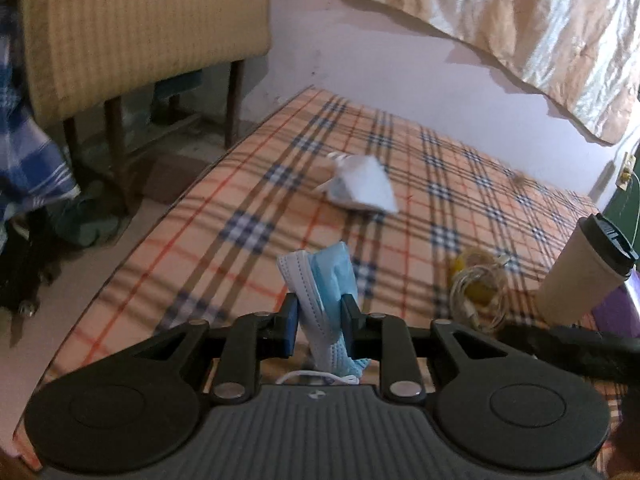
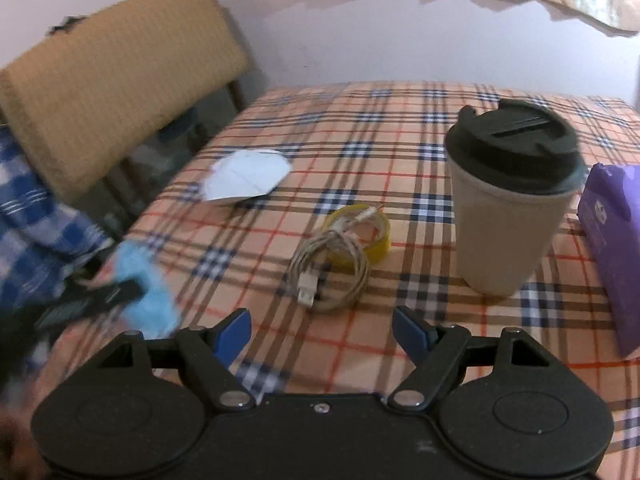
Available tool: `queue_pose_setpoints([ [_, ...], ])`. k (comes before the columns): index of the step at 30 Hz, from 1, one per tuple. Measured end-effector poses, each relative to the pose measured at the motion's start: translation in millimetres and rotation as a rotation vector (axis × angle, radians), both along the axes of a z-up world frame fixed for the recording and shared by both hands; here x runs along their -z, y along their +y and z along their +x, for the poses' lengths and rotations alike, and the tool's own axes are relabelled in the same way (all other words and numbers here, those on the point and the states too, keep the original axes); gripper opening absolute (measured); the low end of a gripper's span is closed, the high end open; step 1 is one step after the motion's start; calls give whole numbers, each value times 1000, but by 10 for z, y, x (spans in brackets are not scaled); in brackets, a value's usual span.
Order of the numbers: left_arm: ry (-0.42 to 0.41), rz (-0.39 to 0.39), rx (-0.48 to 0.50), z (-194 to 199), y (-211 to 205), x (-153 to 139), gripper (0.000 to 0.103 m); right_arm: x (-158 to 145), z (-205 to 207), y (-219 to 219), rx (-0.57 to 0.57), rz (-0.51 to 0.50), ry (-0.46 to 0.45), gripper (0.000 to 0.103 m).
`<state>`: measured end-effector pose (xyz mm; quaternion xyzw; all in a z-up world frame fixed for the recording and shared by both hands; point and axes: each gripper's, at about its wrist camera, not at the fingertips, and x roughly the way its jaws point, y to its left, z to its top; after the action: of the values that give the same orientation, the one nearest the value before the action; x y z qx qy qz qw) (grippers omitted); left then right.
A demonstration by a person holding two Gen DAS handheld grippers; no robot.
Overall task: Organize soft objects
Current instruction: 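Grasp the white cable coil with the right tool, then carry the blue face mask and white cable coil over to the tray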
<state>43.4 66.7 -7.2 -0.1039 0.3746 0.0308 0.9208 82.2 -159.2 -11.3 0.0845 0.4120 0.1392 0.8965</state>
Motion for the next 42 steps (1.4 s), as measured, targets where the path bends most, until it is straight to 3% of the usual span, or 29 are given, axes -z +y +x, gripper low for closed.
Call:
queue_pose_setpoints([
  [8, -19, 16, 9, -2, 26, -11, 25, 224, 447, 315, 203, -33, 57, 93],
  [11, -26, 22, 14, 2, 4, 0, 25, 310, 543, 404, 188, -83, 66, 91],
  [12, -24, 25, 12, 12, 1, 4, 25, 341, 555, 418, 172, -92, 69, 81],
  [13, -23, 23, 11, 17, 6, 8, 25, 364, 552, 410, 162, -99, 73, 77],
  [17, -21, 24, 5, 32, 12, -8, 25, 332, 442, 386, 95, -100, 61, 76],
  [32, -92, 49, 86, 48, -417, -457, 25, -631, -219, -128, -28, -85, -138, 76],
  [42, -123, 74, 139, 70, -771, -682, 25, -976, -408, -549, 8, -61, -204, 76],
])
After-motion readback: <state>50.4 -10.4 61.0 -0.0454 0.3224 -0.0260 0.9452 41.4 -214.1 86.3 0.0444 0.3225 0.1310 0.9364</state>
